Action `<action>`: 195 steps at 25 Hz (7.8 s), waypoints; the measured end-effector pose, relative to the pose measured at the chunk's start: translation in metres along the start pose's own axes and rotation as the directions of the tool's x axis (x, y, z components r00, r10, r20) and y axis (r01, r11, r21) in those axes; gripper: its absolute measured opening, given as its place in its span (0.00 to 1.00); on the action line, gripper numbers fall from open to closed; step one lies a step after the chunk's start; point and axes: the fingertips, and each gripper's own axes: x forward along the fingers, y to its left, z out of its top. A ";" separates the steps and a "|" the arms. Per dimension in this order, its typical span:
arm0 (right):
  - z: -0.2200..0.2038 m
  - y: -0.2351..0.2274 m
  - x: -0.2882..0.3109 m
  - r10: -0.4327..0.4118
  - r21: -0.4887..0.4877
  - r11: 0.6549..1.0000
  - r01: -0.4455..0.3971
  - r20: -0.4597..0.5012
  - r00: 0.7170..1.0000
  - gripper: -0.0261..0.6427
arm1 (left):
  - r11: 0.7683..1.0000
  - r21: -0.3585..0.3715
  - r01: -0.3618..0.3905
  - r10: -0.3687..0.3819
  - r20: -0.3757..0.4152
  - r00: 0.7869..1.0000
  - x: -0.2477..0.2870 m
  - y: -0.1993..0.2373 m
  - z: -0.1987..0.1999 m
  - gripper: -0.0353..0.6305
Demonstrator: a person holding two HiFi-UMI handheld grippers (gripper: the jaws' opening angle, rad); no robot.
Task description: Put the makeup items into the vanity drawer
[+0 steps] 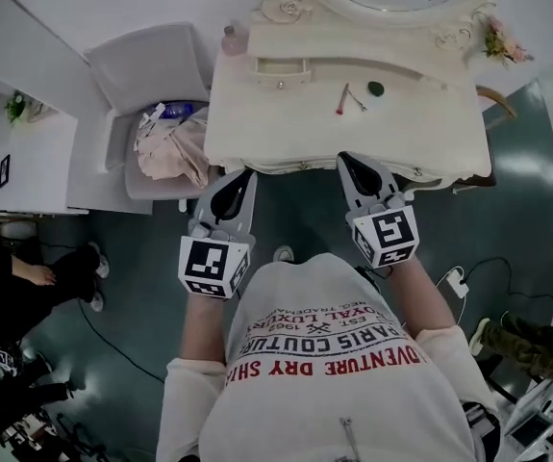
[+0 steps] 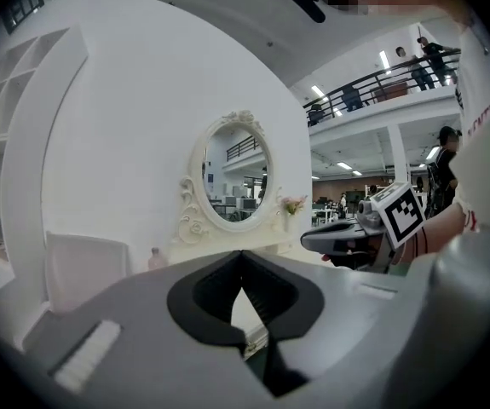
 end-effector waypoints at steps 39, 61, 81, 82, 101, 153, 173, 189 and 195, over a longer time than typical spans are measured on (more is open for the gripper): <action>-0.238 -0.206 0.229 0.032 0.214 0.955 0.206 -0.762 0.647 0.19 | 0.989 -0.144 0.029 -0.055 -0.183 0.981 0.286 0.132 -0.068 0.07; -0.099 -0.155 0.295 0.146 0.121 0.989 -0.090 -0.622 0.769 0.11 | 0.994 -0.108 0.024 -0.032 -0.075 0.997 0.245 0.184 -0.019 0.07; -0.126 -0.079 0.372 0.241 -0.135 0.838 -0.529 -0.778 0.580 0.11 | 0.982 -0.138 -0.131 0.110 -0.146 0.983 0.200 0.248 -0.050 0.07; -0.126 -0.079 0.373 0.245 -0.119 0.848 -0.516 -0.775 0.582 0.11 | 0.982 -0.138 -0.130 0.109 -0.155 0.982 0.201 0.249 -0.053 0.07; -0.119 -0.149 0.279 0.067 -0.027 0.992 -0.123 -0.717 0.693 0.26 | 0.980 -0.065 0.190 -0.198 -0.132 0.971 0.266 0.185 -0.030 0.07; -0.103 -0.161 0.288 0.185 -0.133 0.923 -0.360 -0.668 0.721 0.09 | 0.996 -0.045 0.075 -0.077 -0.041 0.996 0.263 0.135 -0.001 0.07; -0.117 -0.083 0.369 0.301 -0.128 0.834 -0.537 -0.711 0.635 0.22 | 0.990 -0.107 -0.094 0.087 -0.074 0.994 0.201 0.215 -0.031 0.07; -0.118 -0.174 0.298 0.179 -0.054 0.957 -0.285 -0.664 0.726 0.24 | 0.988 -0.026 0.151 -0.152 -0.061 0.986 0.278 0.148 -0.005 0.07; -0.148 -0.233 0.243 0.083 -0.030 0.989 -0.144 -0.695 0.714 0.25 | 0.957 -0.007 0.290 -0.289 -0.077 0.954 0.320 0.090 -0.003 0.07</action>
